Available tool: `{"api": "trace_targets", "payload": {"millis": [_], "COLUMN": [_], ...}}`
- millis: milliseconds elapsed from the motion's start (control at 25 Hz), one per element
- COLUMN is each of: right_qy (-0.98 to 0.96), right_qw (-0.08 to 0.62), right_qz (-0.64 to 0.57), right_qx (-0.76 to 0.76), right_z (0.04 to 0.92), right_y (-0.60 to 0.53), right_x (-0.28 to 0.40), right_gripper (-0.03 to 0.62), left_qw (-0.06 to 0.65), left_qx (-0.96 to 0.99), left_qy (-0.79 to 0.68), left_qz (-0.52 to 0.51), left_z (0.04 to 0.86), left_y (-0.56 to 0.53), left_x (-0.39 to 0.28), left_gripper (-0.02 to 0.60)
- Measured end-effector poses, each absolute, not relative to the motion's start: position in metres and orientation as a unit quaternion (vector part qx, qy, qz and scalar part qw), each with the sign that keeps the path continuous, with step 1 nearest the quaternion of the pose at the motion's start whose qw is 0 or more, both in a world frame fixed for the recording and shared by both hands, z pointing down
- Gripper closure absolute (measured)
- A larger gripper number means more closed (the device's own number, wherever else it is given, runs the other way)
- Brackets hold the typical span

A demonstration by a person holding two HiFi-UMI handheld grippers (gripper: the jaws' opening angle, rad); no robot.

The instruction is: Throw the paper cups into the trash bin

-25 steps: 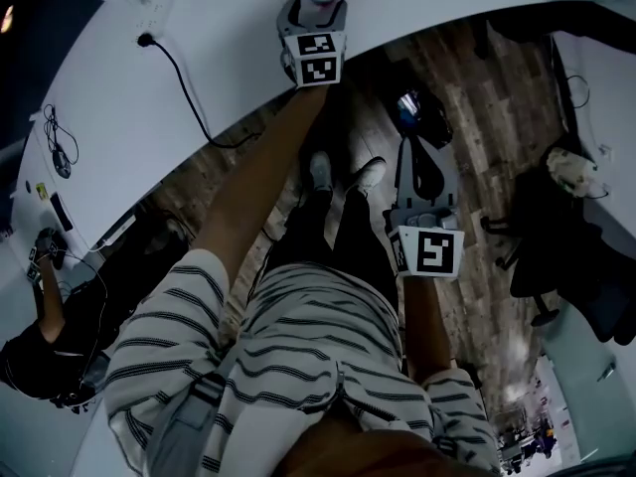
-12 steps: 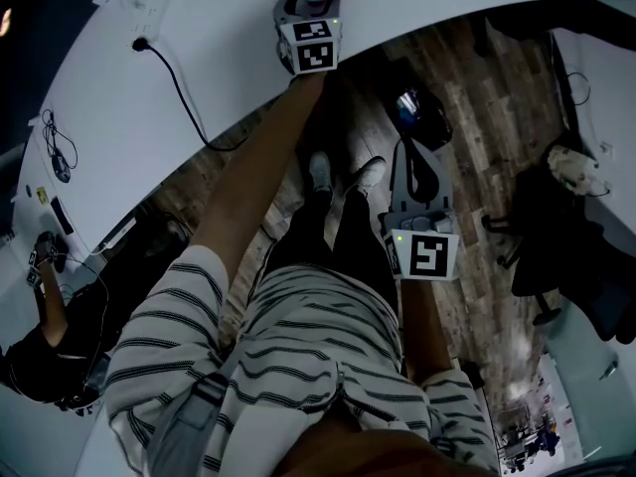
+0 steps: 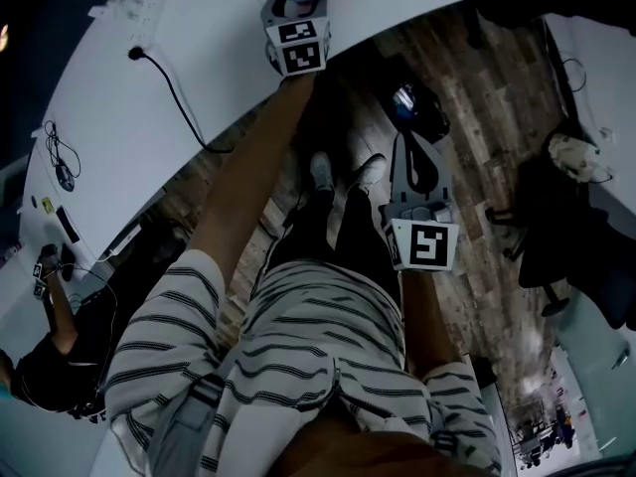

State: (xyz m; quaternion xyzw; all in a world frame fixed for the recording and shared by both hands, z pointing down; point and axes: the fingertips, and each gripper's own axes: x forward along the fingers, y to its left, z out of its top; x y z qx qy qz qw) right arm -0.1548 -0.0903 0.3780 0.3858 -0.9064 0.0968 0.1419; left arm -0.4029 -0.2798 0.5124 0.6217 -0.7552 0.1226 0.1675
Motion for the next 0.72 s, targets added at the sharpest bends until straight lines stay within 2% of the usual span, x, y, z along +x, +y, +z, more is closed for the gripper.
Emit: {"api": "trace_targets", "payload": {"millis": [720], "right_qy": [-0.890], "right_qw": [0.108], "right_qz": [0.084], "right_qx": [0.435], "right_z": [0.334], "right_y": [-0.081], "right_x": [-0.122], "right_gripper": [0.585], "left_qw": [0.134], "left_qx": [0.661], "left_qy": [-0.730], "left_qz": [0.109], "left_z": [0.432], "left_y": [-0.254], "left_x": [-0.355], "left_gripper": [0.282]}}
